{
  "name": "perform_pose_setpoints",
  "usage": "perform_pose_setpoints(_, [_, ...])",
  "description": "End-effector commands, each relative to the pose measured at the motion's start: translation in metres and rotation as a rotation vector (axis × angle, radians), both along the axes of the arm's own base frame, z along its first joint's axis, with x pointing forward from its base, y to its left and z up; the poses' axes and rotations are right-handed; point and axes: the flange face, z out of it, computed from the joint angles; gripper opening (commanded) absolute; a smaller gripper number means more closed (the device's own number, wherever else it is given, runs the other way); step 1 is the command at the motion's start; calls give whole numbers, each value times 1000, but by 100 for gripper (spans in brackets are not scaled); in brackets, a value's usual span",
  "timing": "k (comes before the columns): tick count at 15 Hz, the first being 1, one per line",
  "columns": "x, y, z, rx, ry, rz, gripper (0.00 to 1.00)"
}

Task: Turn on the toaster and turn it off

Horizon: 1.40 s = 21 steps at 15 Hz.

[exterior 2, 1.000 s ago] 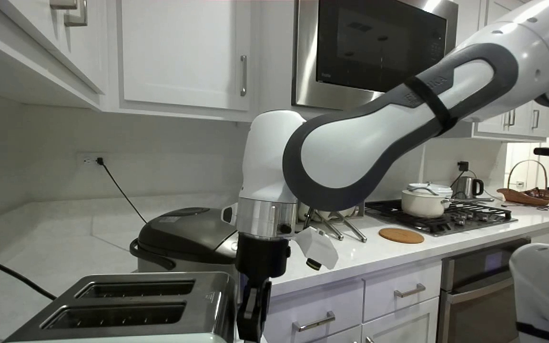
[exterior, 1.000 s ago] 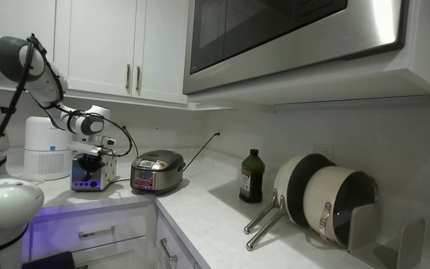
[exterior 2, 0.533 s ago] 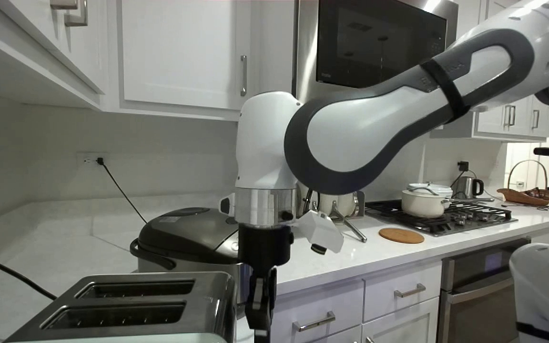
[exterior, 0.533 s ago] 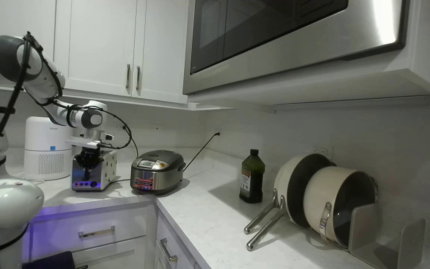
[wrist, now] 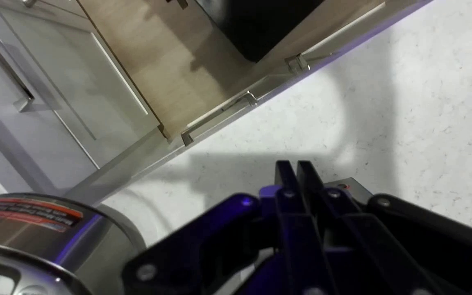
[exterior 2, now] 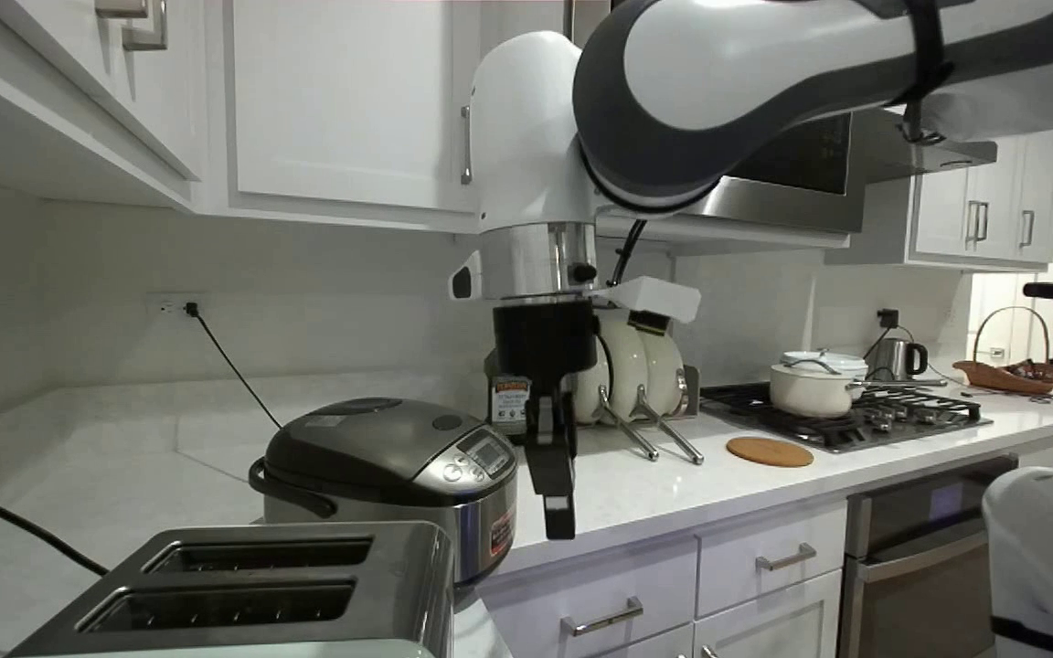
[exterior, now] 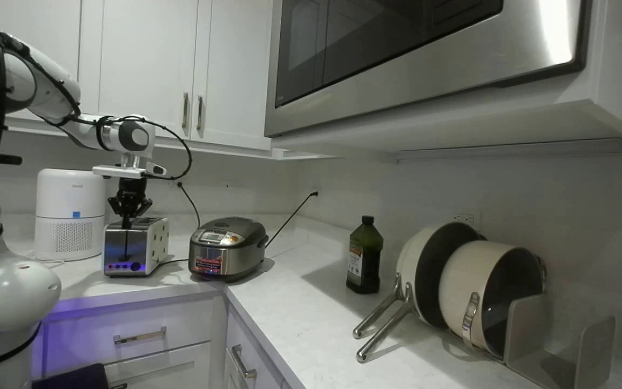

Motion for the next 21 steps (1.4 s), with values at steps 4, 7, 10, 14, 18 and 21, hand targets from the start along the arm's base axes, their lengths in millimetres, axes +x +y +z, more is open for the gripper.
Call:
perform_pose_setpoints(4, [9, -41, 53, -64, 70, -77, 65])
perform_pose_setpoints(7, [10, -63, 75, -69, 86, -116, 87])
perform_pose_setpoints(10, [7, -87, 94, -68, 109, -151, 100])
perform_pose_setpoints(14, [-5, -120, 116, -58, 126, -186, 100])
perform_pose_setpoints(18, [-18, -156, 129, -47, 131, -224, 100])
perform_pose_setpoints(21, [-26, -180, 127, -26, 151, -225, 100])
